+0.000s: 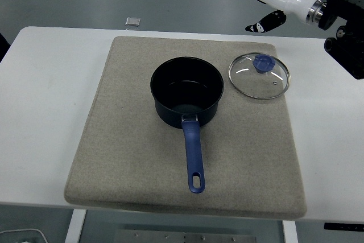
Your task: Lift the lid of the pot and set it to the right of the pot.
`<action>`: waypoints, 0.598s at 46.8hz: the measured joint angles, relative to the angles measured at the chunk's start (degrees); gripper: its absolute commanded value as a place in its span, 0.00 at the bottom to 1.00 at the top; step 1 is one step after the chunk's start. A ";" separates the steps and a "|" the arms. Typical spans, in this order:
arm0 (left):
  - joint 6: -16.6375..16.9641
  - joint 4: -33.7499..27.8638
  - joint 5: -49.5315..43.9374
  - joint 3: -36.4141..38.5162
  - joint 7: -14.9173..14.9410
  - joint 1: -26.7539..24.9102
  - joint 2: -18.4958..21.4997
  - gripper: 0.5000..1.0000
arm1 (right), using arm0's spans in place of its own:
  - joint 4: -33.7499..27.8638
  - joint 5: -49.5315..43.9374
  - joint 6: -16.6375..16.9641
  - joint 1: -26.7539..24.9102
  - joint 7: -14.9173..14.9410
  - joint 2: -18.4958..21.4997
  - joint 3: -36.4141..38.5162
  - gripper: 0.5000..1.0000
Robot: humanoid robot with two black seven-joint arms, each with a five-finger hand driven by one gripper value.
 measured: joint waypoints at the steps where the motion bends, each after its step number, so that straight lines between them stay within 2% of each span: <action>1: 0.00 0.00 0.00 0.00 0.00 0.00 0.00 1.00 | 0.09 1.22 -0.01 0.07 0.01 0.00 0.00 0.79; 9: 0.00 -0.01 0.00 0.00 -0.02 -0.01 0.00 1.00 | 0.13 10.10 0.92 0.14 0.01 0.00 -0.10 0.79; 28: 0.00 0.01 0.00 0.00 -0.03 0.00 0.00 1.00 | 0.08 27.72 6.18 0.21 0.01 -0.17 -0.03 0.79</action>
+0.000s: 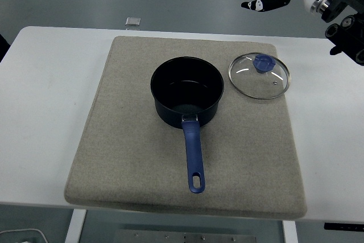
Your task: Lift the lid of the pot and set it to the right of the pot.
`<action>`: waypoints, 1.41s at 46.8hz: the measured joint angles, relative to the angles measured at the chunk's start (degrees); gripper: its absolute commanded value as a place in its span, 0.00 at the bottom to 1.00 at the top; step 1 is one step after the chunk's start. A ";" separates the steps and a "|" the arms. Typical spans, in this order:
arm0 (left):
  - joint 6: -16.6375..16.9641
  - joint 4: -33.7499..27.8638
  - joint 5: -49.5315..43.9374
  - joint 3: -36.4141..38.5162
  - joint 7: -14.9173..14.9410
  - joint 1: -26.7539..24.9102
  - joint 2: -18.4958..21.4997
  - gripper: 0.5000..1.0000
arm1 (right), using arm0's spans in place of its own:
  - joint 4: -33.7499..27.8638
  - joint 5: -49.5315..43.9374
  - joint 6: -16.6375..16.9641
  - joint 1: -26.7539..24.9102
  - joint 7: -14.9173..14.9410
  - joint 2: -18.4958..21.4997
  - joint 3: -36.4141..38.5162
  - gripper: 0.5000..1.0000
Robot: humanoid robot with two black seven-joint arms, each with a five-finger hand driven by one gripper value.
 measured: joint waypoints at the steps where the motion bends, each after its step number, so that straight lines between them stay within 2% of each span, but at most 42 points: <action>1: 0.00 0.00 0.00 0.00 0.01 0.00 0.00 1.00 | 0.00 0.94 0.23 0.04 0.00 0.00 0.00 0.79; 7: 0.00 -0.02 0.00 0.00 0.03 0.00 0.00 1.00 | -0.03 8.61 2.02 0.14 0.00 -0.09 0.18 0.79; 12: 0.00 -0.02 0.00 0.00 0.03 -0.01 0.00 1.00 | -0.03 16.07 5.20 0.14 -0.09 -0.08 1.01 0.80; 16: 0.00 -0.01 0.00 0.00 0.03 0.00 0.00 1.00 | -0.08 23.32 6.90 0.09 -4.02 0.00 1.64 0.80; 21: 0.00 -0.02 0.00 0.00 0.02 0.00 0.00 1.00 | -0.12 31.77 7.17 -0.18 -8.71 0.16 1.81 0.80; 28: 0.00 -0.01 0.00 0.00 0.02 -0.01 0.00 1.00 | -0.13 38.54 6.91 -0.57 -12.42 0.27 1.92 0.80; 44: 0.00 -0.02 0.00 0.00 -0.03 0.00 0.00 1.00 | -0.06 42.94 7.39 -2.80 -13.90 0.70 2.07 0.80; 55: 0.00 -0.01 0.00 0.00 -0.02 0.00 0.00 1.00 | -0.01 43.20 12.87 -3.96 -13.88 1.67 2.20 0.80; 66: 0.00 -0.02 0.00 0.00 0.01 0.00 0.00 1.00 | -0.10 43.50 13.59 -5.93 -13.54 1.61 6.32 0.81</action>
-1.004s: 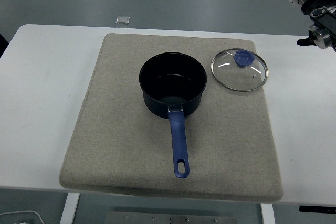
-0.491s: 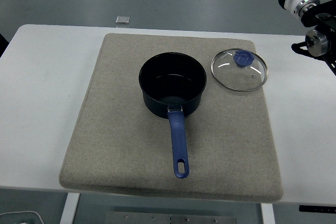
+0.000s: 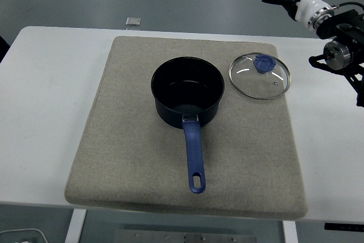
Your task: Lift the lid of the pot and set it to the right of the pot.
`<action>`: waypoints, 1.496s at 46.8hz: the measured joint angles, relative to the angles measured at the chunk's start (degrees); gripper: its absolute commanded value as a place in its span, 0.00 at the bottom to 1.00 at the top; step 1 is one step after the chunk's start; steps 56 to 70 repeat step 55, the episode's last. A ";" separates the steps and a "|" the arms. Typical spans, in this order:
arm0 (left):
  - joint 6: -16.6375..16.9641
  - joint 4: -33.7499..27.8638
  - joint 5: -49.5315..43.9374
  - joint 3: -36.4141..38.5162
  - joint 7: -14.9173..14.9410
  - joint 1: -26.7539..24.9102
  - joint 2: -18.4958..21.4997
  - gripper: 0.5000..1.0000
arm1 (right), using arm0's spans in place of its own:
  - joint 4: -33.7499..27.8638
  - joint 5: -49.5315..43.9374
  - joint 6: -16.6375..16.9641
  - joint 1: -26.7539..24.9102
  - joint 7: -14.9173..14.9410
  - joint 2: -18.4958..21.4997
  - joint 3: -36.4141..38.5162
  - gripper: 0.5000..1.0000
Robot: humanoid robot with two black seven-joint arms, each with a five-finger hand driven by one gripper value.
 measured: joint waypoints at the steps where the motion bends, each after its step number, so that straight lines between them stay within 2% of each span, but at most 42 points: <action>1: 0.00 0.00 0.00 0.00 0.00 0.00 0.00 1.00 | -0.01 0.00 -0.01 -0.18 0.00 -0.01 0.39 0.81; 28: 0.00 0.00 0.00 0.00 0.00 0.00 0.00 1.00 | -0.02 -0.20 -0.63 -1.55 0.69 0.26 1.41 0.81; 41: 0.00 0.01 0.00 0.00 0.00 0.00 0.00 1.00 | -0.20 0.01 -1.16 -4.08 0.63 1.10 4.17 0.81; 53: 0.00 0.01 0.00 0.00 -0.04 0.00 0.00 1.00 | -0.22 0.25 -2.78 -4.14 0.60 1.08 4.87 0.81; 70: 0.00 0.02 0.00 0.00 -0.04 -0.01 0.00 1.00 | -0.26 0.27 -2.88 -4.14 0.60 1.04 5.09 0.81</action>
